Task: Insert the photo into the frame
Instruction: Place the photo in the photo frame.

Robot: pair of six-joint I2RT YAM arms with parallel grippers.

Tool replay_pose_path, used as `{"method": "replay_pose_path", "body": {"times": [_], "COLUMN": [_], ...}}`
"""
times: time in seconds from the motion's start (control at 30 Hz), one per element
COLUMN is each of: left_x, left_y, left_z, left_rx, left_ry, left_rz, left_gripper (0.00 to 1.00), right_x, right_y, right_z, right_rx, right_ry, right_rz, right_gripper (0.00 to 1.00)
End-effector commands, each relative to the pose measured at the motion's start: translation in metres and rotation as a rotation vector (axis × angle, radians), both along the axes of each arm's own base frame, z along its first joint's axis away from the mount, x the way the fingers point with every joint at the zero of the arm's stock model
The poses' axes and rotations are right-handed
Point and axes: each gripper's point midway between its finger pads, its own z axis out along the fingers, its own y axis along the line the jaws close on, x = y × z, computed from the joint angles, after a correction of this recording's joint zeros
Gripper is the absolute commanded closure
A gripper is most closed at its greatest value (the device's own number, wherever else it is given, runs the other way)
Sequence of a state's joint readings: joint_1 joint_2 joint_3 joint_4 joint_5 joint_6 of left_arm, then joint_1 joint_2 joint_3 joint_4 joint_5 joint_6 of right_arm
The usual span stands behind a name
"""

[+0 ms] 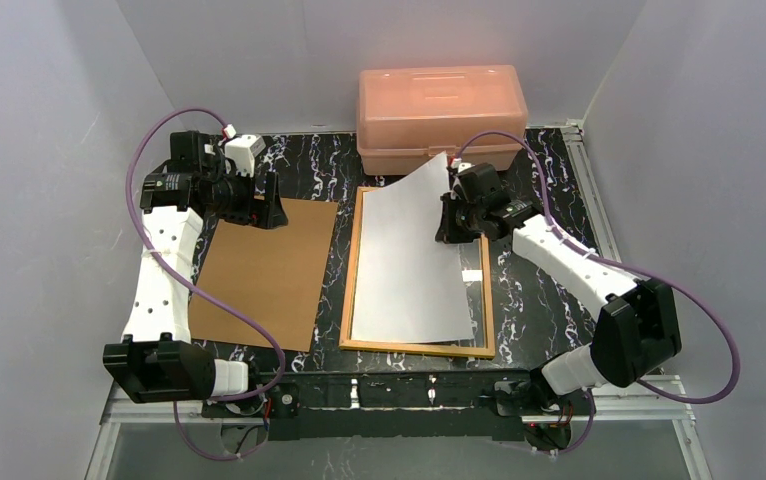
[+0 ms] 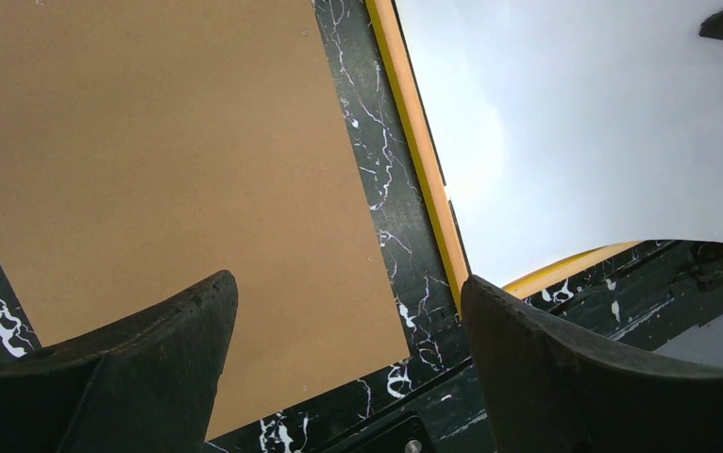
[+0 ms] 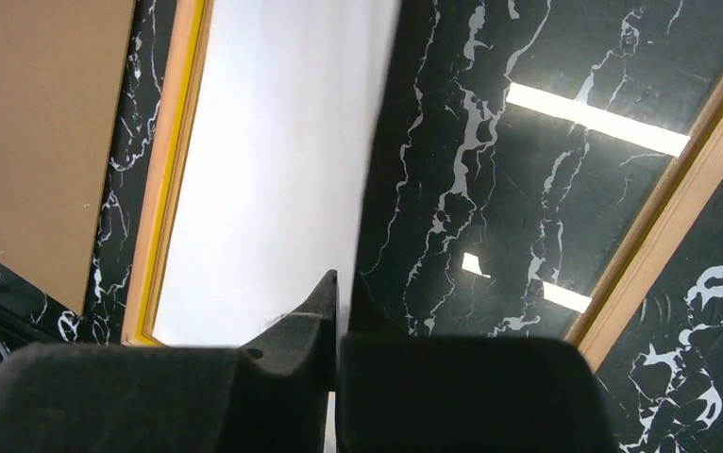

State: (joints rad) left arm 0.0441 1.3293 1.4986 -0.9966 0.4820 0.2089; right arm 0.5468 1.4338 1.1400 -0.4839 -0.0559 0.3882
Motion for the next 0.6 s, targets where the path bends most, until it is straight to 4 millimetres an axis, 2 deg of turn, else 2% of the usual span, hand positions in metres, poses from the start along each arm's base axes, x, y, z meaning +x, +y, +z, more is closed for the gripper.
{"method": "replay_pose_path", "body": {"times": [0.0, 0.37, 0.57], "left_x": [-0.011, -0.010, -0.010], "left_y": [-0.002, -0.002, -0.003], "left_z": [0.006, 0.006, 0.009], "left_rx": [-0.011, -0.013, -0.021], "left_ry": [-0.009, -0.007, -0.006], "left_rz": [-0.011, -0.010, -0.010], "left_gripper": [0.14, 0.14, 0.14], "right_x": [0.016, 0.016, 0.012], "right_y": [0.010, 0.015, 0.010], "right_z": [0.022, 0.012, 0.003], "right_rx": [0.058, 0.087, 0.069], "right_ry": [-0.078, -0.053, -0.045], "right_rz": [0.004, -0.011, -0.023], "right_gripper": [0.93, 0.93, 0.90]}}
